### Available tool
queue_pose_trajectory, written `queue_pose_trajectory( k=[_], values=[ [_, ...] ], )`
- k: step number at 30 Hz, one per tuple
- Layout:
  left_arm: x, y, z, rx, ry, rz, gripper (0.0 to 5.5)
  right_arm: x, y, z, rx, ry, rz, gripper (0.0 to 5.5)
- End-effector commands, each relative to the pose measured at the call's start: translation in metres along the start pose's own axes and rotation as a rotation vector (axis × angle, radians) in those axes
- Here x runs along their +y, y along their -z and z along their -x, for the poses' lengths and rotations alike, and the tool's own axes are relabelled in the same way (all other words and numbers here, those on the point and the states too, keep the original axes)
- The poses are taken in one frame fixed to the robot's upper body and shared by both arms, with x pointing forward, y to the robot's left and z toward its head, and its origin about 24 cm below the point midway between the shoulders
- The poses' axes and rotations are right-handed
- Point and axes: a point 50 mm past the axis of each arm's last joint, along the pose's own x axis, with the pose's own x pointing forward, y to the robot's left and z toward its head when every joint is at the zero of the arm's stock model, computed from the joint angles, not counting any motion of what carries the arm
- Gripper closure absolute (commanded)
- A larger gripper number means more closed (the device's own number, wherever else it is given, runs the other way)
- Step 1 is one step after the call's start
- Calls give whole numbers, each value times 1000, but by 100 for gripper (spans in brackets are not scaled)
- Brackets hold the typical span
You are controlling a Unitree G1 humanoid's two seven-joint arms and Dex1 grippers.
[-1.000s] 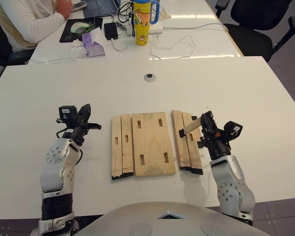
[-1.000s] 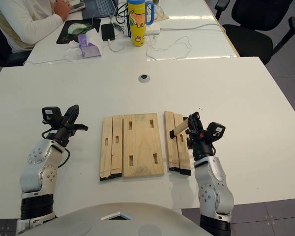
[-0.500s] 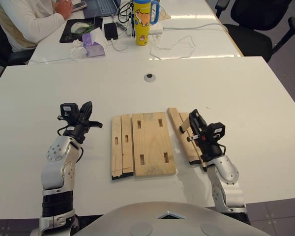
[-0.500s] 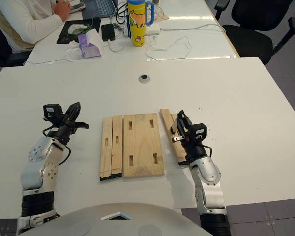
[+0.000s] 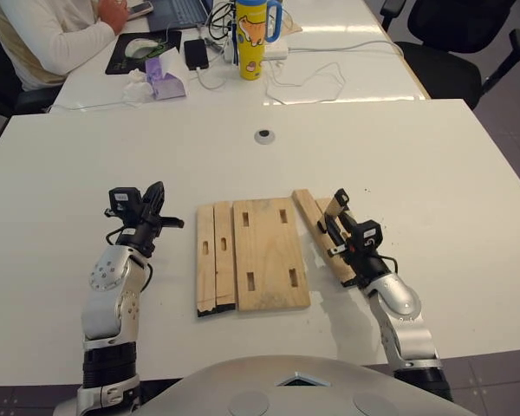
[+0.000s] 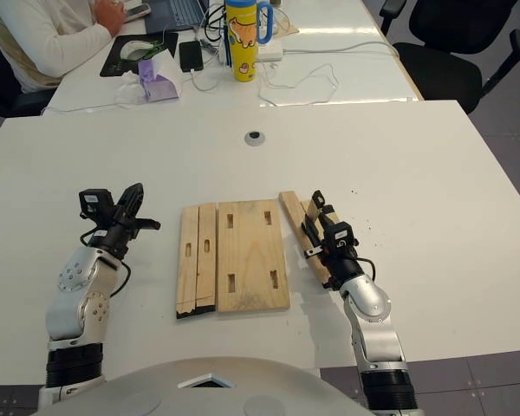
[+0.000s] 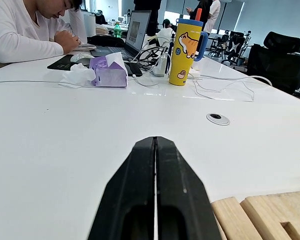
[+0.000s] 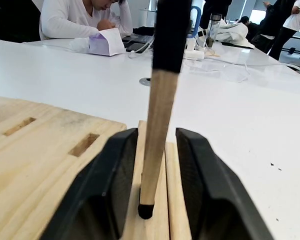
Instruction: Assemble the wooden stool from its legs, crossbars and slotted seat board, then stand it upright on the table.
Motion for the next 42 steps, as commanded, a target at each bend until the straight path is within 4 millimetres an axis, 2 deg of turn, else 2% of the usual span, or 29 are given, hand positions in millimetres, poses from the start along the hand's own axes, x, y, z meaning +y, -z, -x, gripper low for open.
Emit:
queue_pose_trajectory(
  k=[1, 7, 11, 14, 17, 20, 23, 26, 30, 32, 34, 36, 37, 39, 42],
  values=[
    [-1, 5, 2, 5, -24, 3, 550, -4, -42, -17, -159, 2, 33, 396],
    [-3, 7, 4, -2, -42, 17, 550, -6, -115, -38, -395, 14, 35, 396],
    [-5, 9, 4, -9, -56, 28, 550, -6, -142, -55, -428, 16, 57, 438],
    [-7, 10, 4, -15, -60, 35, 550, -3, -139, -66, -355, -14, 70, 480],
    [-7, 10, 3, -21, -66, 40, 550, -4, -105, -68, -150, -36, 108, 519],
    [-7, 11, 4, -21, -71, 41, 550, -2, -63, -63, 90, -81, 94, 546],
    [-7, 11, 4, -22, -72, 42, 550, 2, -44, -56, 197, -97, 90, 546],
    [-7, 11, 4, -25, -76, 43, 550, 0, -48, -57, 168, -70, 99, 546],
    [-7, 11, 4, -27, -79, 44, 550, -3, -69, -63, 31, -23, 94, 546],
    [-7, 11, 4, -29, -80, 45, 550, -3, -85, -64, -76, -1, 79, 546],
    [-7, 10, 4, -31, -84, 46, 550, -7, -110, -63, -240, 40, 52, 546],
    [-7, 11, 4, -34, -88, 48, 550, -18, -135, -58, -387, 130, 45, 546],
    [-7, 11, 5, -35, -90, 49, 550, -24, -141, -56, -417, 176, 48, 546],
    [-7, 11, 6, -36, -98, 51, 550, -41, -139, -54, -388, 257, 32, 546],
    [-7, 13, 8, -38, -111, 57, 550, -65, -105, -47, -168, 292, 21, 546]
  ],
)
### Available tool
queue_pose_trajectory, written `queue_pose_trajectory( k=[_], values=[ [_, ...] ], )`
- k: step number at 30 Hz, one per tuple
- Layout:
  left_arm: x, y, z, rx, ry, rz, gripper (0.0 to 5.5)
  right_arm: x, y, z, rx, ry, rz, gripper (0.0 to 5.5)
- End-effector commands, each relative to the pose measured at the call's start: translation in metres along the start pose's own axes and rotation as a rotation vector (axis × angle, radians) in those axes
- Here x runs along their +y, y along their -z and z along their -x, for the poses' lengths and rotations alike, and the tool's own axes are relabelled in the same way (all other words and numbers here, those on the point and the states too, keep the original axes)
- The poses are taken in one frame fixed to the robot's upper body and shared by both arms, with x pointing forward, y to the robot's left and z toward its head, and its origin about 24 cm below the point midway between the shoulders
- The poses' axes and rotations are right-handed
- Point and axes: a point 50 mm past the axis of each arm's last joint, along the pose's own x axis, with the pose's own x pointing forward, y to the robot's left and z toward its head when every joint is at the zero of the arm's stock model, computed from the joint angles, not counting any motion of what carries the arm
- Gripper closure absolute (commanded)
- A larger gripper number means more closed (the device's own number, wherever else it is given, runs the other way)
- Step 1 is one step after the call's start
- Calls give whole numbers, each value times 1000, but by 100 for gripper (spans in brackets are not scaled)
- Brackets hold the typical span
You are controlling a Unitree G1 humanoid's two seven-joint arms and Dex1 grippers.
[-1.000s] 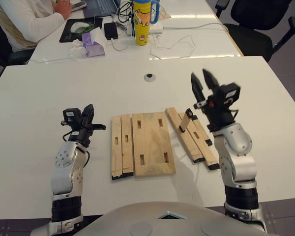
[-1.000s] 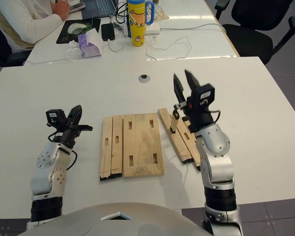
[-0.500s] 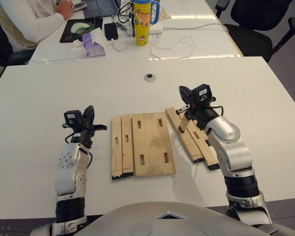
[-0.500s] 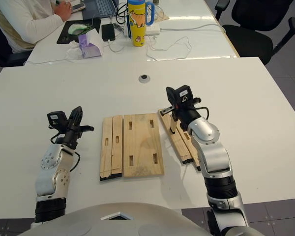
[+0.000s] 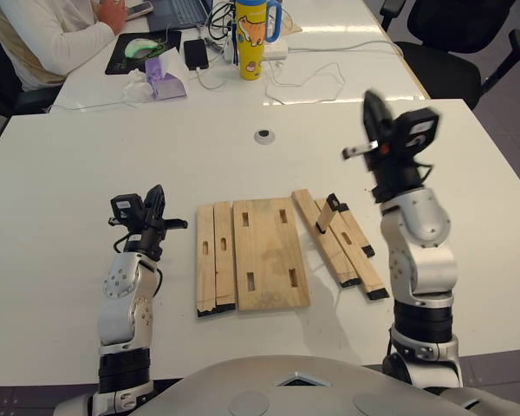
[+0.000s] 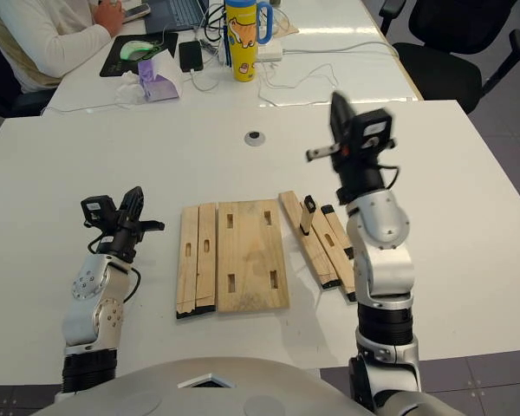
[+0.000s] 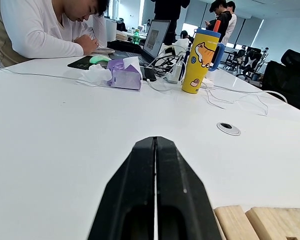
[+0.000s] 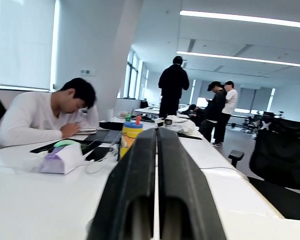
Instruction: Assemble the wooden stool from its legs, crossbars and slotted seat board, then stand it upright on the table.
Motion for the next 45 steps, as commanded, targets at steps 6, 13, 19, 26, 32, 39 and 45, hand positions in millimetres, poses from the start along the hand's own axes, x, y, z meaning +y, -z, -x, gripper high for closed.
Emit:
queue_pose_trajectory(
  k=[6, 13, 19, 26, 32, 39, 45],
  values=[
    [1, 7, 11, -3, -68, 9, 550, -53, 79, 85, 637, -52, 70, 493],
    [2, 13, 20, -6, -114, 21, 550, -36, 75, 125, 867, -454, -61, 385],
    [1, 12, 17, -22, -119, 23, 550, -22, 69, 128, 936, -604, -152, 294],
    [-1, 12, 17, -15, -100, 19, 550, -13, 72, 140, 1088, -585, -248, 263],
    [-1, 11, 18, -11, -93, 14, 550, -14, 80, 145, 1183, -535, -216, 263],
    [-1, 9, 21, -4, -88, 8, 550, -15, 83, 145, 1167, -525, -108, 263],
    [-1, 8, 19, 1, -79, 5, 550, -13, 93, 147, 1192, -513, -81, 263]
  ],
)
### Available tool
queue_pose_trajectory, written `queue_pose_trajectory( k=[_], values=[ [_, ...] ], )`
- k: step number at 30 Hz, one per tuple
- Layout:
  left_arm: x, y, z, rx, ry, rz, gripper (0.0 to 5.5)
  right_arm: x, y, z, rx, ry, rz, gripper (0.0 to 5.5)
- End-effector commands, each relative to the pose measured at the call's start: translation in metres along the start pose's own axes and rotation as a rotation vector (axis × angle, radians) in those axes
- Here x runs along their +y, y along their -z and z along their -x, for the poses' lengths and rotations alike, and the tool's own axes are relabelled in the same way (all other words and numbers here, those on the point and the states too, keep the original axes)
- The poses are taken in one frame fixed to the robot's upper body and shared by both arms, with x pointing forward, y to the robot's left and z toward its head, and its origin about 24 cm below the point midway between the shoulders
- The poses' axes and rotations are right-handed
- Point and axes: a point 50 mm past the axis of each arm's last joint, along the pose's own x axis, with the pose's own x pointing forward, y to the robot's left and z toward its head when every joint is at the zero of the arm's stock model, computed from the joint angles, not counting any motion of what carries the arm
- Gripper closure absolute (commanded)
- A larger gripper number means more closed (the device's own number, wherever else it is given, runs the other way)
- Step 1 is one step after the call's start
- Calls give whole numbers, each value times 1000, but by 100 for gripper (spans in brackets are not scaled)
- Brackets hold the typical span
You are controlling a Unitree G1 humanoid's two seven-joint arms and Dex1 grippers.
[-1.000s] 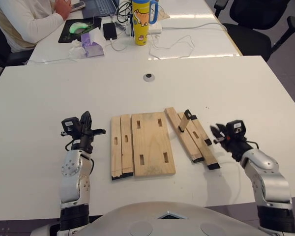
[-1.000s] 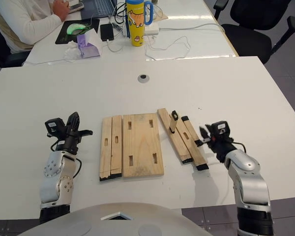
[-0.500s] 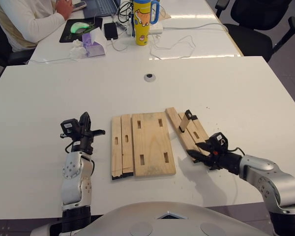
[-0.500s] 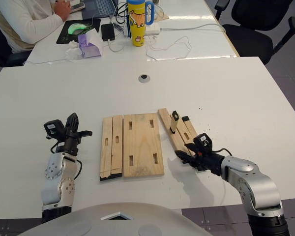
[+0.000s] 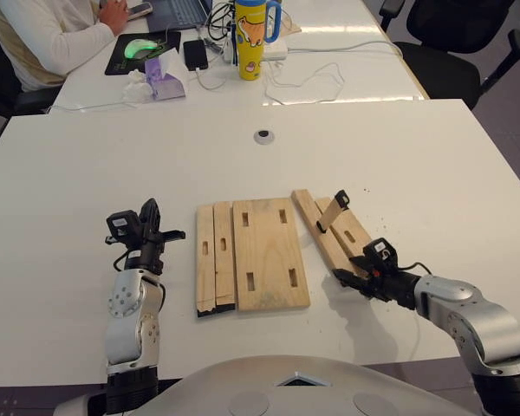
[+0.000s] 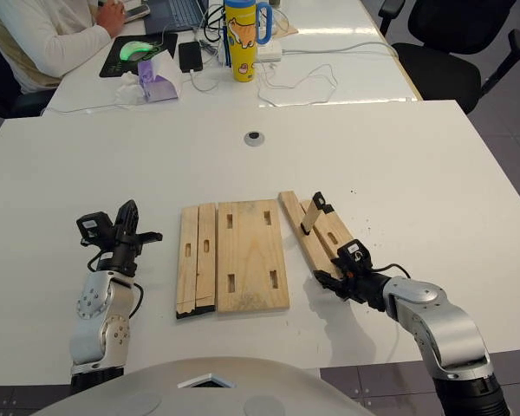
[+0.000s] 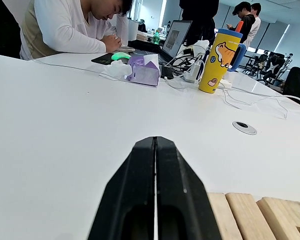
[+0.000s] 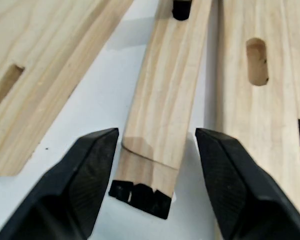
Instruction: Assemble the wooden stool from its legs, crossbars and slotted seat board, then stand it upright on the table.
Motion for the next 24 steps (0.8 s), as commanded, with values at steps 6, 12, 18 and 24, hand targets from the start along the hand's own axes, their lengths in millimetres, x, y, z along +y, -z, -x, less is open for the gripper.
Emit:
queue_pose_trajectory(
  k=[6, 12, 18, 24],
  values=[
    [-3, -5, -5, -4, 30, -20, 550, 2, -7, -13, 3, 15, 26, 282],
    [-2, -6, -6, -5, 30, -21, 550, 7, -14, -18, -4, 51, 30, 343],
    [-3, -7, -8, -14, 31, -18, 550, 11, -41, -22, -155, 56, 18, 344],
    [-6, -10, -12, -25, 42, -9, 550, 5, -63, -22, -288, 75, -1, 344]
  ],
)
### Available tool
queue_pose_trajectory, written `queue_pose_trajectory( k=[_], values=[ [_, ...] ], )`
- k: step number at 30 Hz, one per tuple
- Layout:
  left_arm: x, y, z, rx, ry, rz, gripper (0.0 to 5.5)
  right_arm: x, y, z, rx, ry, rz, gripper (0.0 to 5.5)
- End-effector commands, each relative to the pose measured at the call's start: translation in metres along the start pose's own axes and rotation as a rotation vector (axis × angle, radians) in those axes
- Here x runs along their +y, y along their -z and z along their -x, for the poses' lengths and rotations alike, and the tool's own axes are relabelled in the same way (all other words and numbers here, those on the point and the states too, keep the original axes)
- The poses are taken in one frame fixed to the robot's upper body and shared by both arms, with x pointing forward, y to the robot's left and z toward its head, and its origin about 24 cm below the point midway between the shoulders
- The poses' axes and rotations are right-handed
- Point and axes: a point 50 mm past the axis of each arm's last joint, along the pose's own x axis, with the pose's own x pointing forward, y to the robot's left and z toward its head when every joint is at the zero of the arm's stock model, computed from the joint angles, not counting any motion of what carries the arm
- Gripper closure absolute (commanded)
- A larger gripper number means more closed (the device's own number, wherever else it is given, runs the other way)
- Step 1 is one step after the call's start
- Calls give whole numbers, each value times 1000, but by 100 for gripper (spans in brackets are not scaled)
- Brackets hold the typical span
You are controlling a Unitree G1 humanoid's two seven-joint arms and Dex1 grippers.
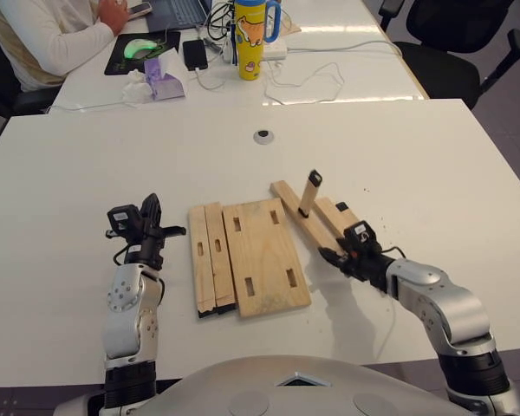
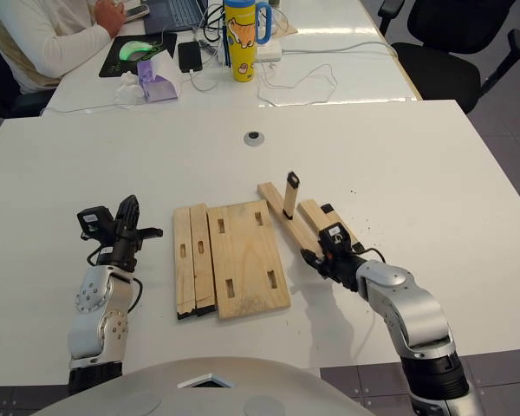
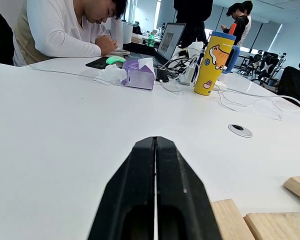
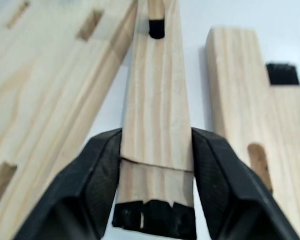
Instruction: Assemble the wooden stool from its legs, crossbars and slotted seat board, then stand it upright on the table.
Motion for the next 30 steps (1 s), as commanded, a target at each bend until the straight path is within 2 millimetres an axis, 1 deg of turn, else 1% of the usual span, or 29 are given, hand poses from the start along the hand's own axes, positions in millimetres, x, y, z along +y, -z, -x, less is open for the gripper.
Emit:
queue_pose_trajectory(
  k=[1, 7, 11, 14, 17, 18, 21, 22, 24, 25, 26, 30],
  values=[
    [-5, -4, -6, -12, 22, 7, 550, -5, -19, -1, -108, 11, 1, 344],
    [-15, -8, -10, -16, 78, 31, 550, -8, -33, -4, -183, 8, 16, 344],
    [-22, -11, -13, -18, 115, 46, 550, -9, -50, -4, -286, -8, 17, 344],
    [-31, -12, -18, -1, 153, 83, 550, -8, -58, -4, -330, -21, 32, 344],
    [-45, -7, -26, 100, 197, 248, 550, -8, -60, -5, -349, -30, 47, 344],
    [-52, -1, -29, 177, 218, 330, 550, -7, -61, -6, -355, -39, 54, 344],
    [-83, 17, -33, 445, 337, 570, 550, -5, -62, -7, -361, -62, 87, 344],
    [-93, 17, -35, 488, 372, 709, 550, -4, -63, -7, -364, -70, 100, 344],
    [-112, 12, -40, 531, 444, 899, 550, -2, -64, -8, -375, -87, 122, 344],
    [-118, 11, -44, 544, 464, 948, 550, -1, -65, -8, -381, -95, 134, 344],
    [-122, 11, -49, 554, 461, 969, 550, -1, -65, -8, -385, -104, 144, 344],
    [-134, 10, -67, 550, 439, 1063, 488, 1, -65, -9, -392, -128, 179, 344]
  ],
)
